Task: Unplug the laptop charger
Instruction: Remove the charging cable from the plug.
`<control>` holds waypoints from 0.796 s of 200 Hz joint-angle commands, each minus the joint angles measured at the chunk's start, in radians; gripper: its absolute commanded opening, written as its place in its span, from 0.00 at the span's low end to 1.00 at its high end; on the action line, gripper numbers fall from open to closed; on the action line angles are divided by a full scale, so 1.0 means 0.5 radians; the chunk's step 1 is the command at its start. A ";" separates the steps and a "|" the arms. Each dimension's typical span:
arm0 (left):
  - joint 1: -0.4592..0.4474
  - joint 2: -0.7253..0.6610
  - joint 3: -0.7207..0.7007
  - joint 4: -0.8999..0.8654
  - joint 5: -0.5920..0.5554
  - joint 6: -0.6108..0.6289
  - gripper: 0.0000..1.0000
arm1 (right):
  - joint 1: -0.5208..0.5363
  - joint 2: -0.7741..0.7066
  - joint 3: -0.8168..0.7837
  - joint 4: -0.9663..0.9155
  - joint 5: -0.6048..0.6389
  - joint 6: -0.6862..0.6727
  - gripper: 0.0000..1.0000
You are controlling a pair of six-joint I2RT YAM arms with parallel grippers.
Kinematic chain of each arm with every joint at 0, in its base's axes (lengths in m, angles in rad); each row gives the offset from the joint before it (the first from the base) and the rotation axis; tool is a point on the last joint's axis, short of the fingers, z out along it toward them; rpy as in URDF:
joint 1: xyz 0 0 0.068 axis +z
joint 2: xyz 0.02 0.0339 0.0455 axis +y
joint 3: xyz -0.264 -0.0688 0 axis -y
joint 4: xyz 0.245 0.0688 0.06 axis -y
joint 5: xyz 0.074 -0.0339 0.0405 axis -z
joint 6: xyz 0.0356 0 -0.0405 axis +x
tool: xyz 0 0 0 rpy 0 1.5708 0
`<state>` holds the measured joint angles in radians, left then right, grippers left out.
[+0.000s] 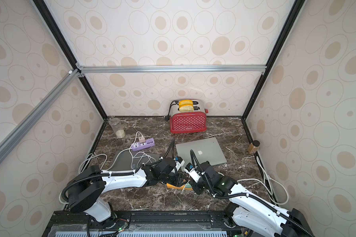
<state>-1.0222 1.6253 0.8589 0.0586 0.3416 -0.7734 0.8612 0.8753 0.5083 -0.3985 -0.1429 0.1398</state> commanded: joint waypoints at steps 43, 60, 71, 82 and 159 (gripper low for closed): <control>-0.037 0.059 -0.030 -0.172 -0.082 -0.013 0.39 | 0.016 -0.033 0.017 0.087 -0.021 0.057 0.02; -0.040 0.063 -0.030 -0.178 -0.096 -0.014 0.39 | 0.016 -0.020 0.023 0.088 -0.024 0.064 0.01; -0.046 0.065 -0.033 -0.185 -0.103 -0.013 0.39 | 0.014 -0.023 0.018 0.091 -0.021 0.072 0.01; -0.053 0.069 -0.036 -0.187 -0.111 -0.015 0.39 | 0.016 -0.034 0.012 0.106 -0.023 0.081 0.01; -0.083 0.098 -0.016 -0.188 -0.131 -0.018 0.40 | 0.015 -0.117 -0.044 0.123 0.057 0.091 0.05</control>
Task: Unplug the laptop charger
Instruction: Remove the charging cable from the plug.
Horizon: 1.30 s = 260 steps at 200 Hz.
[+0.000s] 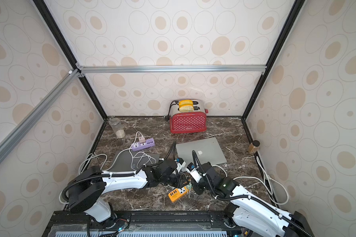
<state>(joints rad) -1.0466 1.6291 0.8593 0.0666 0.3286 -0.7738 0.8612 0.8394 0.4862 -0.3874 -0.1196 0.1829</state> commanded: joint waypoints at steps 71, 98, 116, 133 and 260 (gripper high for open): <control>-0.050 0.038 0.003 -0.133 -0.082 -0.045 0.39 | 0.017 -0.032 -0.027 0.126 0.043 0.036 0.16; -0.054 0.044 0.023 -0.133 -0.072 -0.039 0.40 | 0.015 -0.040 -0.036 0.130 0.046 0.039 0.08; -0.063 0.063 0.042 -0.133 -0.071 -0.036 0.39 | 0.015 -0.038 -0.039 0.128 0.046 0.039 0.04; -0.072 0.075 0.057 -0.129 -0.071 -0.033 0.40 | 0.015 -0.038 -0.040 0.127 0.045 0.039 0.01; -0.136 0.126 0.004 -0.301 -0.233 -0.098 0.38 | 0.016 -0.068 -0.074 0.170 0.111 0.126 0.00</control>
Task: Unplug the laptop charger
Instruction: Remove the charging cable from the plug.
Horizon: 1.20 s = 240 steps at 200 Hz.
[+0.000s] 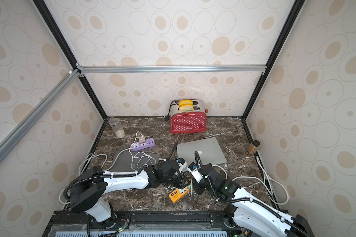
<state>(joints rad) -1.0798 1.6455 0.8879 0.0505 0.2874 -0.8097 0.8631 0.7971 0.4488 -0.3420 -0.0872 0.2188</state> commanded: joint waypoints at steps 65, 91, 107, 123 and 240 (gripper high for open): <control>-0.121 0.147 -0.056 -0.411 -0.298 -0.024 0.38 | 0.013 0.192 0.204 -0.167 0.137 0.109 0.00; -0.129 0.162 -0.070 -0.411 -0.327 -0.034 0.38 | 0.012 0.121 0.215 -0.228 0.144 0.145 0.00; -0.132 0.173 -0.076 -0.418 -0.348 -0.038 0.38 | 0.012 0.047 0.202 -0.266 0.148 0.163 0.00; -0.134 0.184 -0.079 -0.419 -0.363 -0.049 0.38 | 0.011 -0.034 0.181 -0.294 0.154 0.173 0.00; -0.144 0.121 -0.084 -0.328 -0.389 -0.004 0.40 | 0.013 -0.067 0.227 -0.310 0.301 0.163 0.00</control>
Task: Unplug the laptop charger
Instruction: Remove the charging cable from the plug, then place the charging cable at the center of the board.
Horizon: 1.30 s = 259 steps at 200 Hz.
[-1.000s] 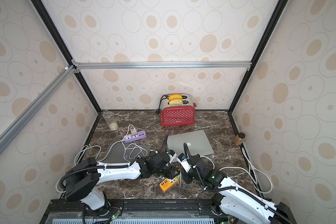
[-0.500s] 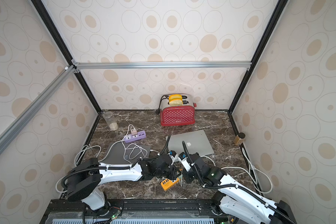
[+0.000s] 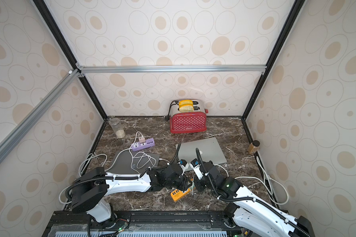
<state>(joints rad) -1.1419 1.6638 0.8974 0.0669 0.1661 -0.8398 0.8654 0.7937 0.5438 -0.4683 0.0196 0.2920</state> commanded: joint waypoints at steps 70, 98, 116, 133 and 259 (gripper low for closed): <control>-0.016 -0.257 0.290 -0.790 -0.611 0.408 0.56 | 0.006 0.067 0.206 -0.072 0.160 -0.018 0.00; 0.004 -0.454 0.304 -0.918 -0.799 0.414 0.59 | 0.008 0.251 0.289 -0.006 0.085 -0.058 0.00; 0.023 -0.573 0.240 -0.948 -0.849 0.388 0.59 | 0.007 0.376 0.320 0.065 0.029 -0.080 0.00; 0.031 -0.680 0.159 -0.965 -0.904 0.371 0.60 | 0.008 0.505 0.349 0.134 -0.007 -0.098 0.00; 0.130 -1.222 -0.373 -1.014 -0.961 0.200 0.61 | 0.036 1.436 0.727 0.325 -0.569 -0.286 0.34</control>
<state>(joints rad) -1.0916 1.0817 0.7216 -0.4122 -0.2878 -0.7052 0.8684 1.4605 0.8753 -0.3122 -0.1955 0.1772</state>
